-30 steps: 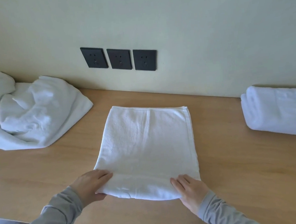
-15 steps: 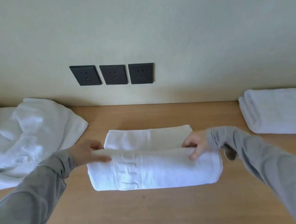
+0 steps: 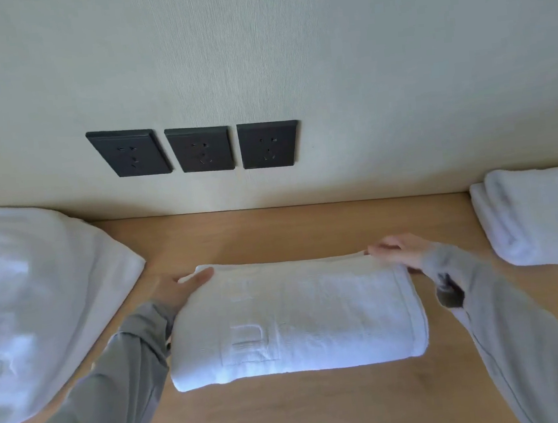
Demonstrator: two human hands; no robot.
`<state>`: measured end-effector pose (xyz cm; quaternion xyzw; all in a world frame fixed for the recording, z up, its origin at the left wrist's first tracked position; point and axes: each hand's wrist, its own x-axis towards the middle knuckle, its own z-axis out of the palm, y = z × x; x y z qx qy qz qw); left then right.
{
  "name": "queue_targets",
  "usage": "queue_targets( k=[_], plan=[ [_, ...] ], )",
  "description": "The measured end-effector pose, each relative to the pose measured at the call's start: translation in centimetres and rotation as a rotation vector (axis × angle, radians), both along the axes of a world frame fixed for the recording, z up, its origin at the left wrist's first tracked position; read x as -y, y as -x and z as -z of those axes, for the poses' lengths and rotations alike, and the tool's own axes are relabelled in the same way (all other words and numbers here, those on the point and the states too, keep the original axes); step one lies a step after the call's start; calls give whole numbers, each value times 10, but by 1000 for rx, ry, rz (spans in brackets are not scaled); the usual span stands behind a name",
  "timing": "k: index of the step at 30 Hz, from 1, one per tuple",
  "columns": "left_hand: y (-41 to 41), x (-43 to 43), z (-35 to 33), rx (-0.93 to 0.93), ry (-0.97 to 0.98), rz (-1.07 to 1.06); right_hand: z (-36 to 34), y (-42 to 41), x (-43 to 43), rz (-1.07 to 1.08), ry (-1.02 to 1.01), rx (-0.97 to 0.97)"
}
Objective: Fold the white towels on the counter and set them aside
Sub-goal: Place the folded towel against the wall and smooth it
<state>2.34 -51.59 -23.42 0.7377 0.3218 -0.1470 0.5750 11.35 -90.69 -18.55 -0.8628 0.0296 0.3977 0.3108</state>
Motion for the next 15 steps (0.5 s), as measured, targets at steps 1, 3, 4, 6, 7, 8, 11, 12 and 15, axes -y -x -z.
queue_targets(
  k=[1,3,4,6,7,8,11,12,15],
  plan=[
    [-1,0,4,-3,11,-11,5,11,5,126,-94,-28],
    [-6,0,6,-5,16,-31,13,28,11,256,-193,-62],
    [-8,1,5,-13,-1,-33,18,32,11,282,-204,-51],
    [-8,-2,1,-29,29,-28,24,38,7,372,-243,-2],
    [-5,-6,0,-46,142,-28,26,40,3,436,-274,19],
    [0,-9,-2,-72,288,-18,27,42,0,486,-299,47],
    [20,-17,-1,-21,334,101,29,48,-10,533,-329,136],
    [23,-16,0,-5,239,134,29,49,-12,532,-323,157],
    [21,-7,1,29,118,127,28,48,-16,527,-292,177]
  ],
)
